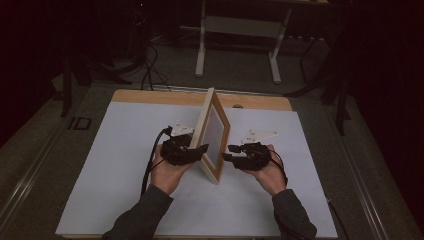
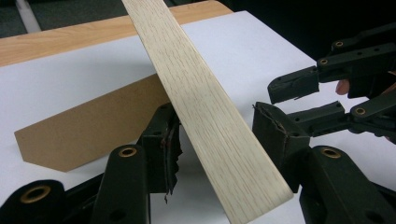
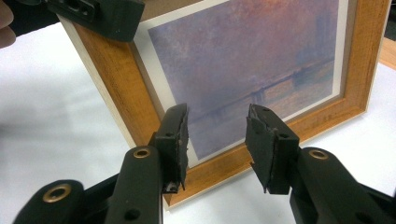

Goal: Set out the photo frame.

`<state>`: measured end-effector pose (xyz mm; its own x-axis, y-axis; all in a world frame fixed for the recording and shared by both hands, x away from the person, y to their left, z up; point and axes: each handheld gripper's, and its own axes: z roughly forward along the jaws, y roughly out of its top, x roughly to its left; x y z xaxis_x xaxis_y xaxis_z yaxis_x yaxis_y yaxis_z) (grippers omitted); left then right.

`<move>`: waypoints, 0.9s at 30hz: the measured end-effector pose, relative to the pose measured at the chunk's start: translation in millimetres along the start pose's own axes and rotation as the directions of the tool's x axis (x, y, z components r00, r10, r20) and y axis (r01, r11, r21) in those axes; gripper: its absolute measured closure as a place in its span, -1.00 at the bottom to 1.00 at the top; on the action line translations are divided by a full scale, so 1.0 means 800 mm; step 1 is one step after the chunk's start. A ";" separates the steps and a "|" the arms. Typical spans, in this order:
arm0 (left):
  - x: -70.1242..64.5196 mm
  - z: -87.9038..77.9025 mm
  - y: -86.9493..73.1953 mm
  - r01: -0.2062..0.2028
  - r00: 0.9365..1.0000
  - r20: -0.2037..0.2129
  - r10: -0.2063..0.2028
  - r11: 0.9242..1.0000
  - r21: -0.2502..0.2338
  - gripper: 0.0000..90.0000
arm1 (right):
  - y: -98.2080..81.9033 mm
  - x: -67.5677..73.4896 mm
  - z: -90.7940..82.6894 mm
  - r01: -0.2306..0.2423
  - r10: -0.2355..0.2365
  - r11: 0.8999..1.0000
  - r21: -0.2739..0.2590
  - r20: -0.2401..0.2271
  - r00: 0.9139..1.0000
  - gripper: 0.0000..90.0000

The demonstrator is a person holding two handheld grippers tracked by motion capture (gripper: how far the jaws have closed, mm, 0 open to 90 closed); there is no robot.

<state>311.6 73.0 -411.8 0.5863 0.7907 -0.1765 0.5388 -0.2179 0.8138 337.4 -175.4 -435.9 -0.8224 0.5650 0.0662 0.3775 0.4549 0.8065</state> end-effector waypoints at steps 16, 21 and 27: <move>0.013 -0.006 -0.001 0.011 1.000 -0.020 -0.012 1.000 -0.005 0.31 | -0.001 -0.001 0.000 -0.001 0.001 1.000 0.002 -0.002 1.000 0.28; 0.019 -0.007 -0.001 0.008 1.000 -0.017 -0.008 1.000 -0.003 0.34 | -0.001 -0.001 0.002 -0.001 0.001 1.000 0.003 -0.003 1.000 0.28; 0.027 -0.010 -0.001 0.015 1.000 -0.027 -0.016 1.000 -0.006 0.40 | 0.000 -0.002 0.000 -0.004 0.004 1.000 0.000 -0.004 1.000 0.27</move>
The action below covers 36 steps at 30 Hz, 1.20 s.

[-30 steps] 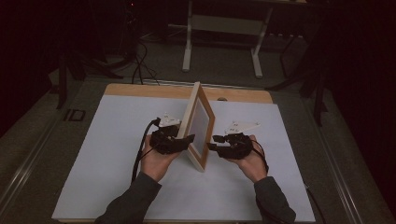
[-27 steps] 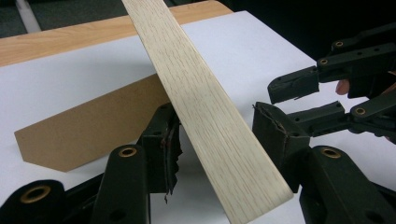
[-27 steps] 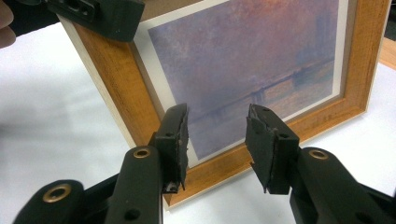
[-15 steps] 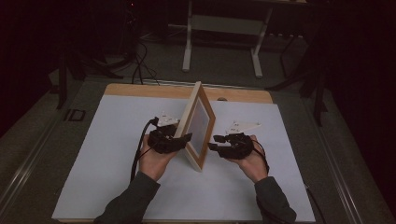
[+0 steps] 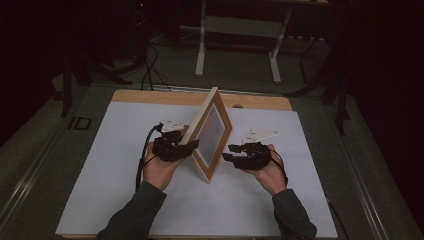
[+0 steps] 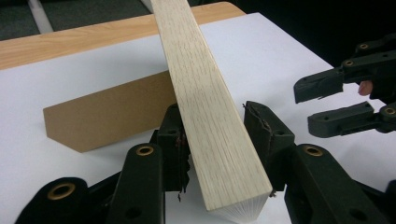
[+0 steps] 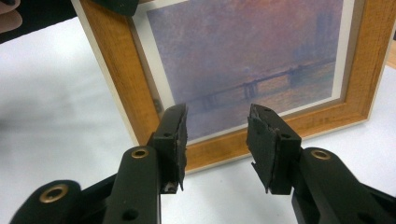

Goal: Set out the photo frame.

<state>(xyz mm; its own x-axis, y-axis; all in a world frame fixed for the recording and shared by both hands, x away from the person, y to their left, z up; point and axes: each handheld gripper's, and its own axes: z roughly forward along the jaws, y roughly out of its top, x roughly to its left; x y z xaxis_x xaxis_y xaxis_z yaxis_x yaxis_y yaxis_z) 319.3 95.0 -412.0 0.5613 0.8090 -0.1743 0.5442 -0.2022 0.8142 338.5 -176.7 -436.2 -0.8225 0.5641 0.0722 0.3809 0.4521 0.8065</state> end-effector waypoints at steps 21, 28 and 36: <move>0.032 -0.007 0.000 0.014 0.998 0.064 -0.014 1.000 -0.005 0.59 | 0.000 -0.002 -0.001 0.001 -0.001 1.000 0.003 0.003 1.000 0.25; 0.042 -0.008 0.000 0.004 0.995 0.098 -0.004 1.000 0.002 0.60 | 0.001 -0.003 -0.003 0.001 -0.001 1.000 -0.002 0.007 1.000 0.25; 0.052 -0.009 0.002 -0.027 0.986 0.163 0.025 1.000 0.013 0.60 | 0.002 -0.004 -0.004 0.000 0.000 1.000 -0.003 0.012 1.000 0.24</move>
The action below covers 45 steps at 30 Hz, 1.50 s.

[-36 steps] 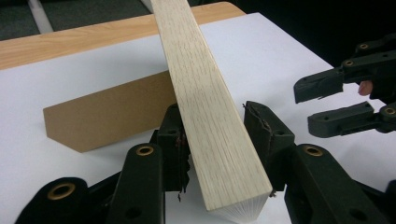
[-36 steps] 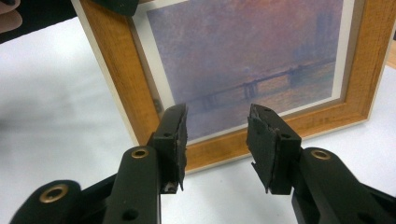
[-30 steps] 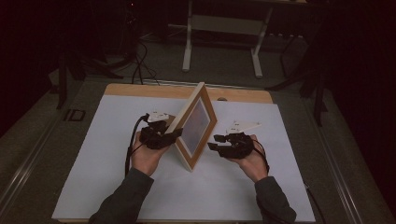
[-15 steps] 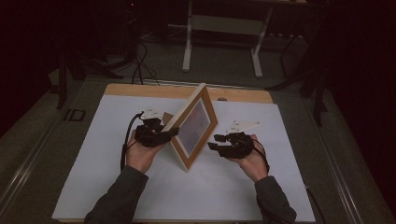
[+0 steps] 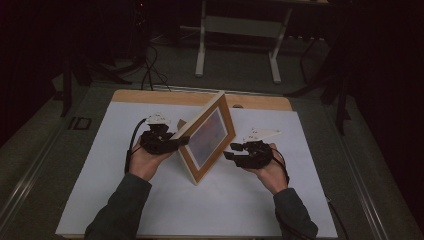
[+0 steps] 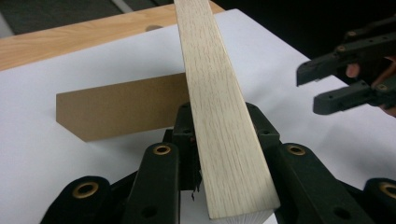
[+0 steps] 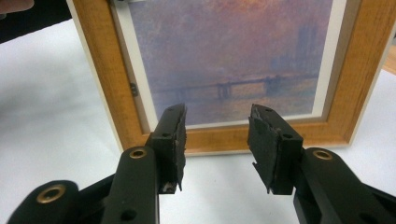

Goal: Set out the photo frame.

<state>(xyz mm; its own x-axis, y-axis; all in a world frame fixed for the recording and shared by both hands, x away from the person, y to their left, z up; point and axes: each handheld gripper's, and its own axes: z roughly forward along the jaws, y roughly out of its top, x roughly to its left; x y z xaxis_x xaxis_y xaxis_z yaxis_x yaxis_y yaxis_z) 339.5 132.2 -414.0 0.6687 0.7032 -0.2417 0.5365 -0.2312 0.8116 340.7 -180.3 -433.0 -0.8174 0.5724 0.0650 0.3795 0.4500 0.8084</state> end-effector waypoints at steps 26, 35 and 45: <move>0.020 -0.002 0.003 -0.104 0.974 0.205 0.094 0.994 0.036 0.63 | -0.001 -0.012 -0.008 -0.002 0.002 1.000 0.007 0.031 1.000 0.22; 0.031 0.000 0.005 -0.126 0.956 0.274 0.108 0.991 0.049 0.62 | -0.002 -0.013 -0.008 -0.001 0.001 1.000 0.015 0.033 0.999 0.22; 0.040 0.004 0.006 -0.160 0.925 0.355 0.134 0.986 0.046 0.62 | -0.001 -0.016 -0.010 -0.004 0.003 1.000 0.010 0.041 0.999 0.21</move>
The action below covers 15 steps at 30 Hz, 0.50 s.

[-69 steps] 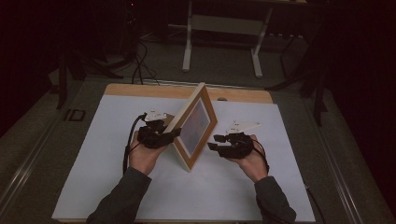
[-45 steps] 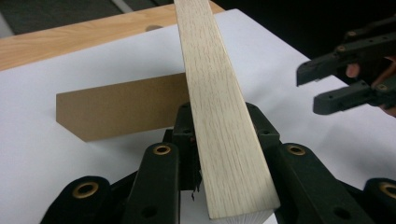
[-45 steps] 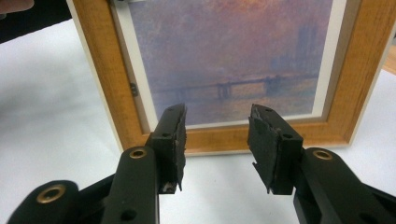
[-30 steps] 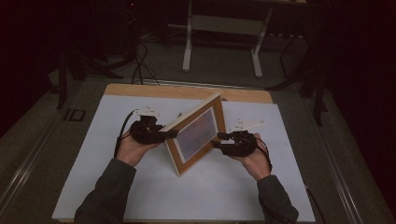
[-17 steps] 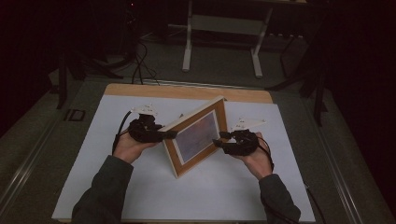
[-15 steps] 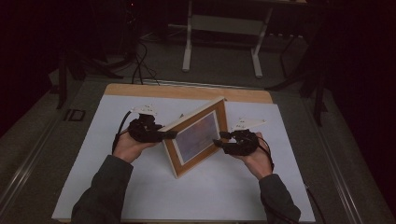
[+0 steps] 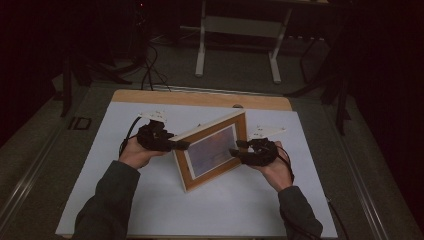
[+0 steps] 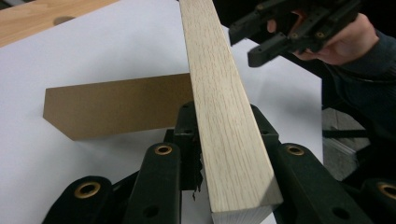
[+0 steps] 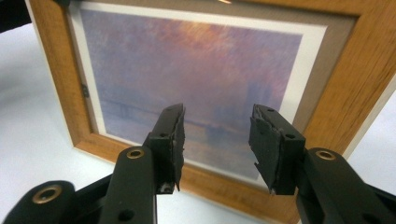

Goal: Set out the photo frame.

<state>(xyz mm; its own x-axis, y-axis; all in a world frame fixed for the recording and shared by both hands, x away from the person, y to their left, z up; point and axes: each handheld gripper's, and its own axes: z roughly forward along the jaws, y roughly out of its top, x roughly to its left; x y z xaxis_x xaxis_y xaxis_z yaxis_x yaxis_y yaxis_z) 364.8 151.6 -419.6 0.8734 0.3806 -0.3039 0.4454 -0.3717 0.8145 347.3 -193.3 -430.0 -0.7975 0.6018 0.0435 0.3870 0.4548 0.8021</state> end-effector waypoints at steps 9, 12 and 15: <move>0.000 0.004 0.002 -0.041 0.997 0.068 0.040 0.999 0.009 0.64 | 0.003 -0.010 -0.013 -0.013 0.015 0.999 -0.033 0.039 0.999 0.21; 0.000 0.004 0.001 -0.040 0.997 0.066 0.039 0.999 0.007 0.64 | 0.005 -0.018 -0.023 -0.027 0.030 0.998 -0.053 0.058 0.998 0.21; -0.002 0.004 0.001 -0.032 0.998 0.058 0.032 0.999 0.000 0.64 | 0.008 -0.025 -0.033 -0.033 0.039 0.997 -0.073 0.072 0.997 0.21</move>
<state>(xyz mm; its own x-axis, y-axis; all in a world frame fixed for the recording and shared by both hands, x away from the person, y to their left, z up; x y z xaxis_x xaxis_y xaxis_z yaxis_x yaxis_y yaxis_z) 364.5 148.0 -420.5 0.8972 0.3190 -0.3055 0.4171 -0.3839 0.8238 353.2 -219.6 -410.2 -0.7466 0.6645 0.0314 0.3785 0.3854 0.8416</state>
